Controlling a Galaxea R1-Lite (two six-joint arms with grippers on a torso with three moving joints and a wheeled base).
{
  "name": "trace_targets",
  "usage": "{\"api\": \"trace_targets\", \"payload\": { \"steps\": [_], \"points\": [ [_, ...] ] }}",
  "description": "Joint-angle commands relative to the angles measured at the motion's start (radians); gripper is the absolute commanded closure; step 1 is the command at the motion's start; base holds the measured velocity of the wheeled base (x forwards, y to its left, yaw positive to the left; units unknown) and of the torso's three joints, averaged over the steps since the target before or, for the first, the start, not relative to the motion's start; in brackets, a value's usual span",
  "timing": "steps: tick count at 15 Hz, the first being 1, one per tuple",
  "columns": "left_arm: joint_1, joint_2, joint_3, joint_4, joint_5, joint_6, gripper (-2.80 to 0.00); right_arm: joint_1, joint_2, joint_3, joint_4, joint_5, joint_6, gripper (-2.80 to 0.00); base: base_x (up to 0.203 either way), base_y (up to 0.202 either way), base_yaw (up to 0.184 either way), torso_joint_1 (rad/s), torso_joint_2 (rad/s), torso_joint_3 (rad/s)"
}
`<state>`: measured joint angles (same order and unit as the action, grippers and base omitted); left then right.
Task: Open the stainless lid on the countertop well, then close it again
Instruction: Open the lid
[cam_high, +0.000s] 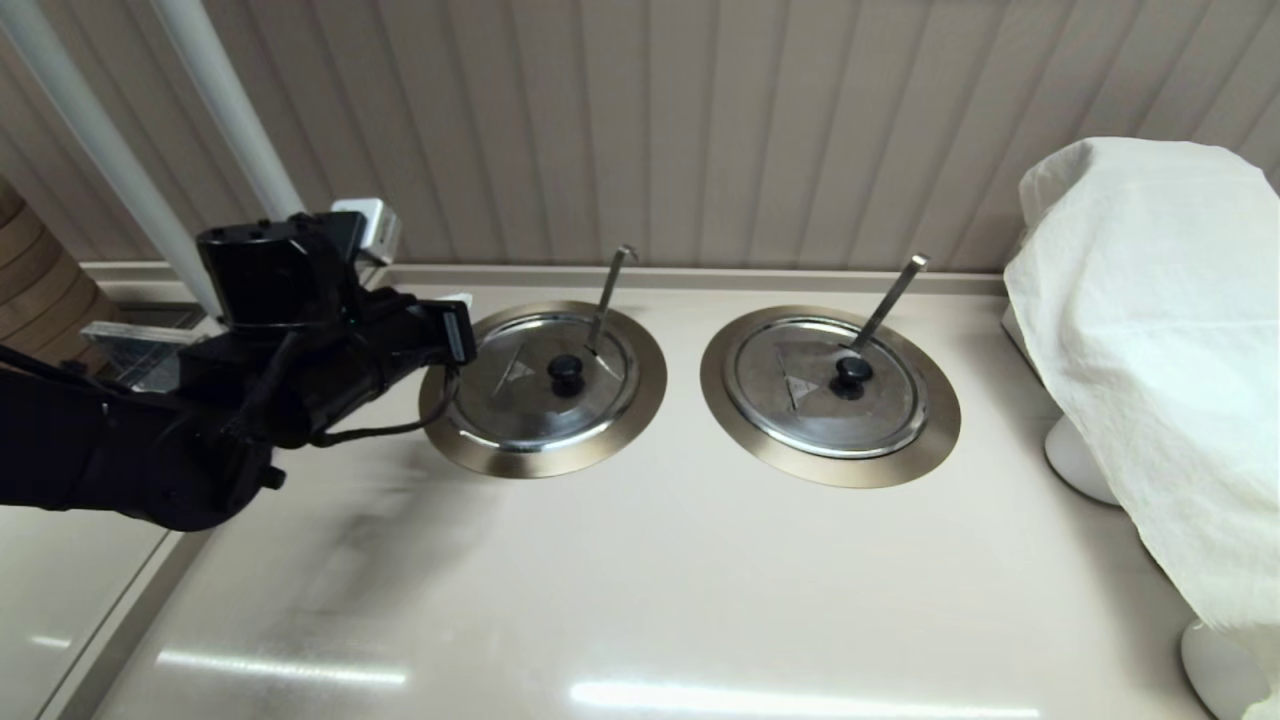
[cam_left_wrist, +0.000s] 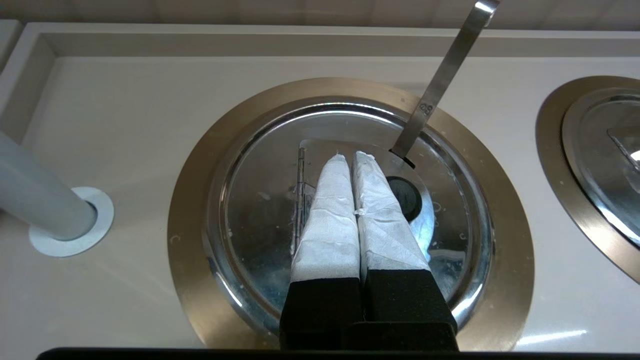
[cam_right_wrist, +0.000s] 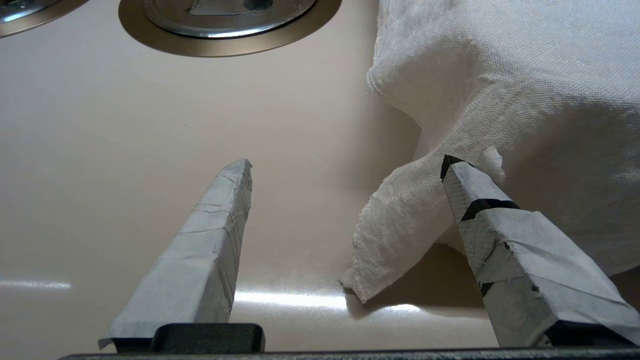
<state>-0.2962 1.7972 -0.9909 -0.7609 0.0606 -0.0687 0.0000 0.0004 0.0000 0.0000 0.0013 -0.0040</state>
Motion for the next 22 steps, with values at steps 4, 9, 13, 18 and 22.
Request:
{"api": "trace_targets", "payload": {
  "steps": [4,9,13,18,22],
  "points": [
    [-0.052,0.261,-0.09,-0.167,0.166,-0.002,0.0,-0.001,0.0,0.0,0.0,0.0,-0.001,-2.8,0.0,0.0,0.0,0.0,0.0,0.0],
    [-0.116,0.372,-0.23,-0.199,0.285,0.0,0.0,-0.001,0.001,0.0,0.0,0.0,-0.001,-2.8,0.0,0.0,0.0,0.0,0.0,0.0],
    [-0.146,0.457,-0.27,-0.197,0.324,-0.001,0.0,-0.002,0.0,0.0,0.0,0.0,-0.001,-2.8,0.0,0.0,0.0,0.0,0.0,0.0],
    [-0.181,0.47,-0.287,-0.147,0.337,-0.004,-2.8,0.0,0.001,0.0,0.0,0.0,-0.001,-2.8,0.0,0.0,0.0,0.0,0.0,0.0],
    [-0.181,0.479,-0.316,-0.147,0.377,-0.006,-2.8,0.0,0.0,0.0,0.0,0.0,-0.001,-2.8,0.0,0.0,0.0,0.0,0.0,0.0]
  ]
}}
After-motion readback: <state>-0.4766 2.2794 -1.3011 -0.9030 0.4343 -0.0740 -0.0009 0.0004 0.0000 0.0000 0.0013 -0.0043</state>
